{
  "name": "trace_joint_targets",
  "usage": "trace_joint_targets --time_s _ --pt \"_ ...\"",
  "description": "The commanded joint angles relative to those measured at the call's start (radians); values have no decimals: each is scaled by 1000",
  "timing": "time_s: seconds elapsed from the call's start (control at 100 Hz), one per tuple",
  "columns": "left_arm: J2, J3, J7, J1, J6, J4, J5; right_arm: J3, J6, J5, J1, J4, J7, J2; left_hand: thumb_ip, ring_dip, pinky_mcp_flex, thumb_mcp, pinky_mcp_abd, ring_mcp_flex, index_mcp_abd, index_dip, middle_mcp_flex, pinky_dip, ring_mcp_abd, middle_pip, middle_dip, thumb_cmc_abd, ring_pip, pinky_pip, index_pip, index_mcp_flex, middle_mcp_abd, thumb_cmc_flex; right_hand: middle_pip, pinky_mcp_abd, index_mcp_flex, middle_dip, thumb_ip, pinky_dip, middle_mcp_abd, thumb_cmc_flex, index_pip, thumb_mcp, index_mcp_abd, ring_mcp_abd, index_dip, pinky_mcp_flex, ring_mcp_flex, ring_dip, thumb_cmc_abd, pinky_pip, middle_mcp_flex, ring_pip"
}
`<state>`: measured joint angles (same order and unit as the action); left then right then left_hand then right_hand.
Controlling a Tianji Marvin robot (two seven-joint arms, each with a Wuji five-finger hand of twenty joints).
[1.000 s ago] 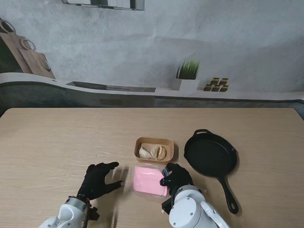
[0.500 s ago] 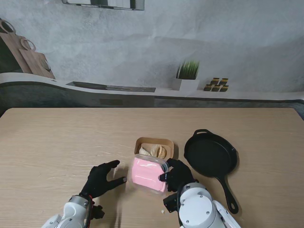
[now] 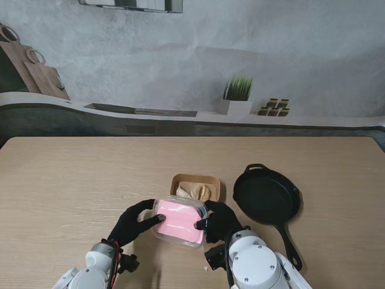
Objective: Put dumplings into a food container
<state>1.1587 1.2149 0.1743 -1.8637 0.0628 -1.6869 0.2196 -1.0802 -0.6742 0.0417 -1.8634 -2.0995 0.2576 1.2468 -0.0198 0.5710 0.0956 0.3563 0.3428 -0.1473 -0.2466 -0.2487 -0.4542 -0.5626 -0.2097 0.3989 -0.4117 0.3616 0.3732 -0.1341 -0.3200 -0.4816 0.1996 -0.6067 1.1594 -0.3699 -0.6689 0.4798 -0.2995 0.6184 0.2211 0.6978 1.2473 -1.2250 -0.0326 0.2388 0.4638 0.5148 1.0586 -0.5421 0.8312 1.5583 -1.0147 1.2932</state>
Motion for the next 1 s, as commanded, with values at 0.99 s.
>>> trace_joint_targets --time_s 0.99 --pt "34 6 -13 -35 -120 -142 -204 40 -2 214 87 110 -94 -35 -147 256 -122 311 32 -412 54 -370 -666 -192 -95 317 -399 116 409 -103 -562 -397 82 -314 -23 212 321 38 163 60 -13 -285 -268 149 106 53 -31 -384 -470 -73 -248 -137 424 -152"
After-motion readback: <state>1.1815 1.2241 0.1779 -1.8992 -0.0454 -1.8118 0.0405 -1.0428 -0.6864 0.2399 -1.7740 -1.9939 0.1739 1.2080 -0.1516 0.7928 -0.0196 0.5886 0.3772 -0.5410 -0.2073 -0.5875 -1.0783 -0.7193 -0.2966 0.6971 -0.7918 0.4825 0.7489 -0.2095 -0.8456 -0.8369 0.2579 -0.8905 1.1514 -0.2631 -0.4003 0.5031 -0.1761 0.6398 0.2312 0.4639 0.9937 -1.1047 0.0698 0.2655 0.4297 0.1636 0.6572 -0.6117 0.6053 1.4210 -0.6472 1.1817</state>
